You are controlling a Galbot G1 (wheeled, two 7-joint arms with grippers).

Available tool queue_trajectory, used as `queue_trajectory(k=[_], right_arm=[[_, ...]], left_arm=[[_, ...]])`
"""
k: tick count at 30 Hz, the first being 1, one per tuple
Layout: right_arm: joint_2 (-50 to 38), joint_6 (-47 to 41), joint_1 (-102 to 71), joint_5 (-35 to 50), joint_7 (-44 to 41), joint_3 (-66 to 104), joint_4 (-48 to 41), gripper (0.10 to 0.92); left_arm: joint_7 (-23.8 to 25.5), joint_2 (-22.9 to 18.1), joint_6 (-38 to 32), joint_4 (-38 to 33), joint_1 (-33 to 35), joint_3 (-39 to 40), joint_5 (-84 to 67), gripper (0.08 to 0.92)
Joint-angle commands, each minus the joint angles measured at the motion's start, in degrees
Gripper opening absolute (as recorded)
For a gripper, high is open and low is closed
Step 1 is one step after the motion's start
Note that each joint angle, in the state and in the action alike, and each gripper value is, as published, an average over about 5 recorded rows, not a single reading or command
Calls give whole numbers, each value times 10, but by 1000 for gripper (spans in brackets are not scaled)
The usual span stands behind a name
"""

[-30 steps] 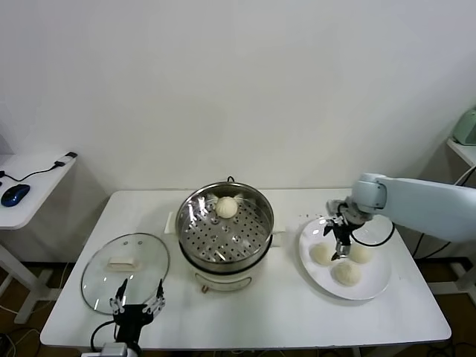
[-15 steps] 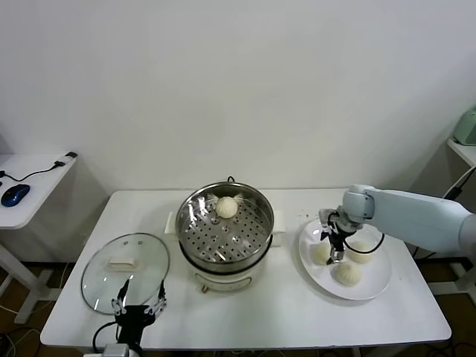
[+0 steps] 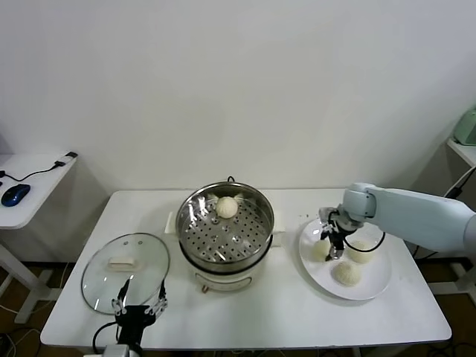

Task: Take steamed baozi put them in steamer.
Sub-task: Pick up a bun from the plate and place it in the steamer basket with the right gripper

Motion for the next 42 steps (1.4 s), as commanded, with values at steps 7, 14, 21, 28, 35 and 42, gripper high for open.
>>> queue_trajectory(k=[7, 14, 21, 28, 35, 42], right_arm=[[86, 8, 373, 228, -82, -140, 62, 679], [230, -47, 364, 337, -12, -79, 104, 679], [346, -110, 251, 381, 77, -48, 82, 679], [421, -125, 151, 357, 99, -46, -16, 680], [468, -122, 88, 316, 97, -43, -103, 679], [474, -120, 66, 293, 95, -44, -124, 679]], left_arm=[[0, 6, 4, -5, -2, 2, 0, 823], [1, 7, 7, -7, -10, 3, 0, 823], [2, 7, 8, -10, -17, 2, -1, 823], [2, 5, 7, -11, -14, 1, -2, 823], [2, 5, 7, -10, -16, -1, -4, 823], [3, 7, 7, -11, -14, -1, -5, 823]])
